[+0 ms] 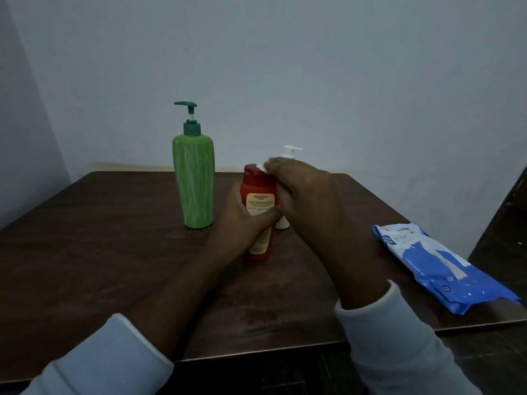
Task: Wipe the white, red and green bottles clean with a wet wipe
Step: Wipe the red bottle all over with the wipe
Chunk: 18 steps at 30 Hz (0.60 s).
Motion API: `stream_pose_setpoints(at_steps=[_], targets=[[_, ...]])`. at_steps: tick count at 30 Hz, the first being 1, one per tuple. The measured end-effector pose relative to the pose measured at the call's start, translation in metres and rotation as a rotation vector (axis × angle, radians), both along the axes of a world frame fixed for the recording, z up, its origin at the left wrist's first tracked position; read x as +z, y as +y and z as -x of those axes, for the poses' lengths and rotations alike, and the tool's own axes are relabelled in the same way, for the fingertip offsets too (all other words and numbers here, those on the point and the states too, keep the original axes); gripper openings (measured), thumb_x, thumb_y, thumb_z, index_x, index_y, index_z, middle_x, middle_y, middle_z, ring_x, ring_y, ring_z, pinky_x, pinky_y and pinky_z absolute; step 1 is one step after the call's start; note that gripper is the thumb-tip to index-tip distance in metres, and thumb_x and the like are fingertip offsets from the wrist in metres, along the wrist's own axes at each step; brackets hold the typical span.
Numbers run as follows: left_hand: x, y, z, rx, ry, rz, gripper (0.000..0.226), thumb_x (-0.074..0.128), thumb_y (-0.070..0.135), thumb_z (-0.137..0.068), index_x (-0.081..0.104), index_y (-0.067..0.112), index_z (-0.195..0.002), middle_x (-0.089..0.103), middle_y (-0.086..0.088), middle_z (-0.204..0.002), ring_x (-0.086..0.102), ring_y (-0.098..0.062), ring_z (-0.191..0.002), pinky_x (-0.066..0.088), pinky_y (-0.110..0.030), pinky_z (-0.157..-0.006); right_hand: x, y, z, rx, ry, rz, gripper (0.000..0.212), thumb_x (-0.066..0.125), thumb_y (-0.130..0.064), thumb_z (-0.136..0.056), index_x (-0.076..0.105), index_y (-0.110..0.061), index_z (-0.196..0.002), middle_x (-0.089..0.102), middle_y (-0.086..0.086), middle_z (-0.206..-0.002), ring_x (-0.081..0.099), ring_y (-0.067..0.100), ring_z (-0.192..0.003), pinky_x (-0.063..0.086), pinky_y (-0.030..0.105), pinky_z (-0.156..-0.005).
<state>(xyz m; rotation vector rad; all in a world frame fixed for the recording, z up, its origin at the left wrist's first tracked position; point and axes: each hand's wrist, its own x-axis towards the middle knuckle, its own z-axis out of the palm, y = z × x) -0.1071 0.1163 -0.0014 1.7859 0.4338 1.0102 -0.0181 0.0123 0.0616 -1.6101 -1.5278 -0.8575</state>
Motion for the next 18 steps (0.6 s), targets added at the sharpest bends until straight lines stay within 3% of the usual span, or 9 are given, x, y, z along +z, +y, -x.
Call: stream_pose_setpoints(at_steps=[2, 5, 7, 9, 12, 14, 18], targets=[[-0.001, 0.002, -0.001, 0.014, -0.007, -0.035, 0.059, 0.086, 0.015, -0.081, 0.051, 0.027, -0.128, 0.07, 0.012, -0.107, 0.07, 0.004, -0.096, 0.059, -0.018, -0.079, -0.001, 0.008, 0.007, 0.056, -0.088, 0.048, 0.034, 0.055, -0.001, -0.077, 0.069, 0.002, -0.108, 0.068, 0.018, -0.112, 0.064, 0.031, -0.107, 0.047, 0.042, -0.099], [0.003, 0.0, -0.006, 0.111, 0.027, -0.156, 0.053, 0.075, 0.011, -0.09, 0.051, 0.009, -0.137, 0.065, 0.004, -0.118, 0.065, -0.006, -0.105, 0.046, -0.003, -0.077, 0.002, 0.024, 0.019, 0.127, -0.102, 0.254, 0.031, 0.049, -0.002, -0.083, 0.066, 0.009, -0.107, 0.065, 0.024, -0.113, 0.06, 0.037, -0.11, 0.039, 0.044, -0.102], [0.003, 0.001, -0.007, 0.13, 0.028, -0.191, 0.04, 0.068, 0.025, -0.092, 0.054, 0.02, -0.129, 0.06, 0.012, -0.114, 0.06, 0.007, -0.102, 0.04, 0.002, -0.079, 0.002, 0.027, 0.02, 0.123, -0.087, 0.281, 0.041, 0.04, -0.011, -0.084, 0.067, 0.006, -0.109, 0.064, 0.023, -0.117, 0.059, 0.034, -0.114, 0.037, 0.044, -0.105], [0.003, 0.0, -0.004, 0.076, 0.004, -0.132, 0.043, 0.078, 0.016, -0.088, 0.051, 0.036, -0.115, 0.063, 0.023, -0.102, 0.063, 0.019, -0.092, 0.047, -0.001, -0.075, 0.003, 0.02, 0.013, 0.126, -0.116, 0.209, 0.042, 0.04, -0.01, -0.081, 0.068, -0.002, -0.111, 0.065, 0.015, -0.12, 0.059, 0.027, -0.116, 0.037, 0.039, -0.108], [0.0, 0.002, 0.0, -0.02, -0.025, -0.016, 0.059, 0.087, 0.017, -0.08, 0.052, 0.036, -0.124, 0.073, 0.015, -0.107, 0.07, 0.004, -0.101, 0.06, -0.023, -0.083, 0.0, 0.007, -0.001, 0.119, -0.057, 0.094, 0.04, 0.055, 0.001, -0.077, 0.068, -0.006, -0.114, 0.065, 0.011, -0.122, 0.059, 0.024, -0.116, 0.042, 0.041, -0.105], [-0.001, 0.003, 0.0, -0.03, -0.011, 0.014, 0.06, 0.087, 0.023, -0.08, 0.052, 0.034, -0.127, 0.073, 0.011, -0.111, 0.071, -0.001, -0.102, 0.061, -0.031, -0.088, -0.001, 0.003, -0.005, 0.115, -0.006, 0.023, 0.036, 0.058, 0.0, -0.078, 0.069, -0.004, -0.112, 0.066, 0.012, -0.119, 0.062, 0.025, -0.112, 0.047, 0.044, -0.099], [0.0, 0.002, 0.0, -0.015, -0.02, -0.032, 0.061, 0.088, 0.018, -0.08, 0.049, 0.043, -0.12, 0.071, 0.015, -0.109, 0.07, 0.001, -0.103, 0.059, -0.019, -0.082, 0.008, 0.009, 0.005, 0.113, -0.13, 0.081, 0.033, 0.054, -0.002, -0.079, 0.071, -0.004, -0.108, 0.069, 0.011, -0.114, 0.064, 0.024, -0.108, 0.044, 0.035, -0.102]])
